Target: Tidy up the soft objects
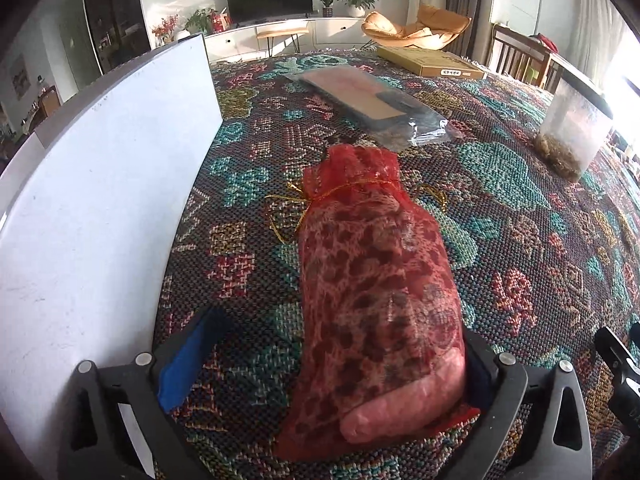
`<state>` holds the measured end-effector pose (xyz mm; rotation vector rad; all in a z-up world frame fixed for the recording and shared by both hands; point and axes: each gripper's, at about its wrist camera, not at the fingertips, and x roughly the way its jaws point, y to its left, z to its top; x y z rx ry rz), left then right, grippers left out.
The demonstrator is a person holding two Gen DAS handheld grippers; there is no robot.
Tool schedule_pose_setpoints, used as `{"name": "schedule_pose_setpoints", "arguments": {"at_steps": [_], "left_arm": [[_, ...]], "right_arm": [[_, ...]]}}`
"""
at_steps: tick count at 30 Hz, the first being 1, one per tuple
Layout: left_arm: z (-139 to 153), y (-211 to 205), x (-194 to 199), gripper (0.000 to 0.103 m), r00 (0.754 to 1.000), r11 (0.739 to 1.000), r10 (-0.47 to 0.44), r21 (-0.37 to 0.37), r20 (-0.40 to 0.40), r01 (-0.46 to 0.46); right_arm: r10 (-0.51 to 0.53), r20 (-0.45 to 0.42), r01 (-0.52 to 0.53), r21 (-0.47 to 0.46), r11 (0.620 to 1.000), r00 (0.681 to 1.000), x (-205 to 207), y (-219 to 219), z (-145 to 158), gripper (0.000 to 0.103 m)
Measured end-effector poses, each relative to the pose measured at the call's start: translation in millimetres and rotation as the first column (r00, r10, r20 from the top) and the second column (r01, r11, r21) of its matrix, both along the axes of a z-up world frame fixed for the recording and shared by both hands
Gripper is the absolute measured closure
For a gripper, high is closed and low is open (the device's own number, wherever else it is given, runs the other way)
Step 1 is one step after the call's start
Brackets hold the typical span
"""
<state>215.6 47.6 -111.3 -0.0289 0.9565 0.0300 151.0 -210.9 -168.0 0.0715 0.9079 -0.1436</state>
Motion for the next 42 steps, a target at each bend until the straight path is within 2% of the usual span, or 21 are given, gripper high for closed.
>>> {"name": "schedule_pose_setpoints", "arguments": {"at_steps": [2, 4, 6, 8, 10, 13, 17, 21, 23, 24, 25, 26, 29, 32, 33, 37, 40, 42], "left_arm": [[0, 0, 0, 0.000, 1.000, 1.000, -0.001, 0.004, 0.011, 0.001], [-1, 0, 1, 0.000, 1.000, 1.000, 0.001, 0.000, 0.011, -0.001], [-1, 0, 0, 0.000, 1.000, 1.000, 0.001, 0.000, 0.012, -0.001], [-1, 0, 0, 0.000, 1.000, 1.000, 0.001, 0.000, 0.011, -0.001], [-1, 0, 0, 0.000, 1.000, 1.000, 0.001, 0.000, 0.011, -0.001], [-2, 0, 0, 0.000, 1.000, 1.000, 0.001, -0.002, 0.012, -0.001], [-1, 0, 0, 0.000, 1.000, 1.000, 0.002, -0.004, 0.012, -0.002], [-1, 0, -1, 0.000, 1.000, 1.000, 0.003, -0.004, 0.013, -0.003], [-1, 0, -1, 0.000, 1.000, 1.000, 0.004, -0.004, 0.014, -0.004], [-1, 0, -1, 0.000, 1.000, 1.000, 0.006, -0.004, 0.014, -0.006], [-1, 0, -1, 0.000, 1.000, 1.000, 0.007, -0.004, 0.014, -0.007], [-1, 0, -1, 0.000, 1.000, 1.000, 0.007, -0.004, 0.013, -0.007], [-1, 0, 0, 0.000, 1.000, 1.000, 0.008, -0.004, 0.014, -0.008], [0, -1, -1, 0.000, 1.000, 1.000, 0.008, -0.006, 0.014, -0.008], [0, 0, -1, 0.000, 1.000, 1.000, 0.008, -0.007, 0.014, -0.008], [-1, 0, 0, 0.000, 1.000, 1.000, 0.008, -0.006, 0.013, -0.008], [-1, 0, 0, 0.000, 1.000, 1.000, 0.008, -0.005, 0.013, -0.008], [-1, 0, 0, 0.000, 1.000, 1.000, 0.008, -0.004, 0.013, -0.008]], "right_arm": [[0.009, -0.001, -0.009, 0.008, 1.000, 1.000, 1, 0, 1, 0.008], [0.050, 0.010, -0.051, 0.064, 0.997, 0.999, 3, 1, 7, 0.008], [0.098, 0.085, -0.107, 0.104, 0.989, 0.992, 11, 5, 21, 0.009], [0.176, 0.137, -0.185, 0.052, 0.981, 0.975, 37, 20, 40, 0.009], [0.292, 0.128, -0.301, 0.052, 0.952, 0.948, 80, 41, 55, 0.009], [0.419, 0.073, -0.424, 0.091, 0.901, 0.905, 151, 81, 62, 0.009], [0.471, -0.019, -0.463, 0.150, 0.874, 0.882, 235, 126, 50, 0.009], [0.504, -0.085, -0.485, 0.178, 0.856, 0.859, 285, 165, 29, 0.009], [0.515, -0.152, -0.490, 0.171, 0.854, 0.844, 302, 182, 11, 0.009], [0.522, -0.201, -0.499, 0.158, 0.852, 0.829, 307, 191, 0, 0.006], [0.544, -0.179, -0.539, 0.078, 0.839, 0.820, 303, 202, -1, 0.003], [0.559, -0.194, -0.567, 0.015, 0.823, 0.806, 301, 212, -5, 0.001], [0.538, -0.210, -0.543, 0.037, 0.839, 0.816, 303, 209, -1, 0.004], [0.528, -0.239, -0.534, 0.045, 0.844, 0.815, 284, 198, 9, 0.022], [0.532, -0.246, -0.538, 0.049, 0.841, 0.810, 273, 191, 10, 0.022], [0.494, -0.258, -0.497, 0.060, 0.866, 0.830, 212, 136, 11, 0.022], [0.470, -0.281, -0.464, 0.093, 0.881, 0.837, 144, 92, 14, 0.022], [0.444, -0.286, -0.441, 0.081, 0.894, 0.849, 93, 60, 12, 0.022]]}}
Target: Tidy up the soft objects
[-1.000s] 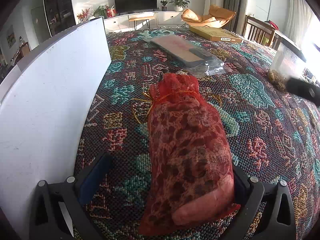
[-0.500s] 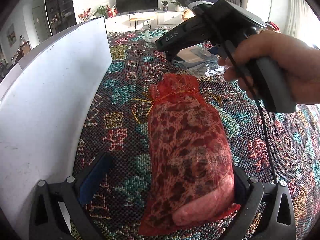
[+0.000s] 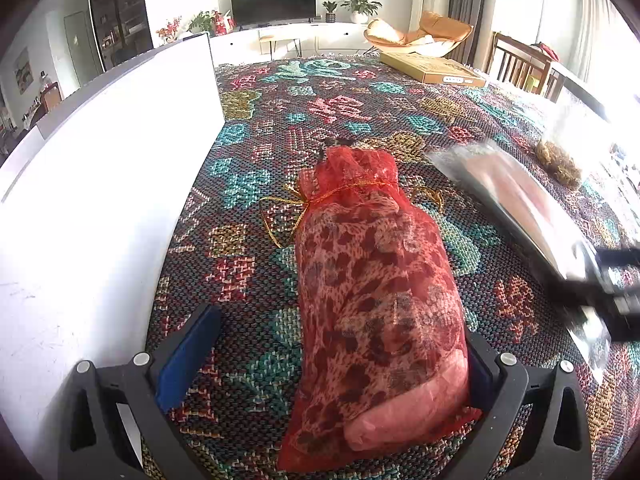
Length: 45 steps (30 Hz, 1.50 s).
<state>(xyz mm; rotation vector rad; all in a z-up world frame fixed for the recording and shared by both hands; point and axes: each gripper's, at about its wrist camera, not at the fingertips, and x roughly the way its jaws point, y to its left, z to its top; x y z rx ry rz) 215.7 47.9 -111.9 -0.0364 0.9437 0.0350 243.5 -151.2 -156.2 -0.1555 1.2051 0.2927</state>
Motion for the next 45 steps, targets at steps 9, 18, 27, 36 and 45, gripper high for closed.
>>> {"name": "schedule_pose_setpoints", "arguments": {"at_steps": [9, 18, 27, 36, 45], "left_arm": [[-1, 0, 0, 0.000, 1.000, 1.000, 0.001, 0.005, 0.000, -0.001], [-1, -1, 0, 0.000, 1.000, 1.000, 0.001, 0.007, -0.001, -0.001], [-1, -3, 3, 0.000, 1.000, 1.000, 0.011, 0.008, -0.002, -0.011], [-1, -4, 3, 0.000, 1.000, 1.000, 0.011, 0.010, -0.002, -0.011], [-1, -4, 3, 0.000, 1.000, 1.000, 0.011, 0.010, -0.001, -0.011]], "right_arm": [[-0.450, 0.118, 0.453, 0.005, 0.892, 0.885, -33, -164, 5, 0.022], [-0.449, 0.265, 0.451, 0.055, 0.891, 0.853, 84, -205, -6, 0.001], [-0.461, 0.280, 0.463, 0.062, 0.884, 0.842, 80, -207, -8, 0.001], [-0.461, 0.280, 0.463, 0.062, 0.884, 0.842, 80, -206, -7, 0.001], [-0.461, 0.280, 0.463, 0.062, 0.884, 0.842, 80, -206, -7, 0.001]]}}
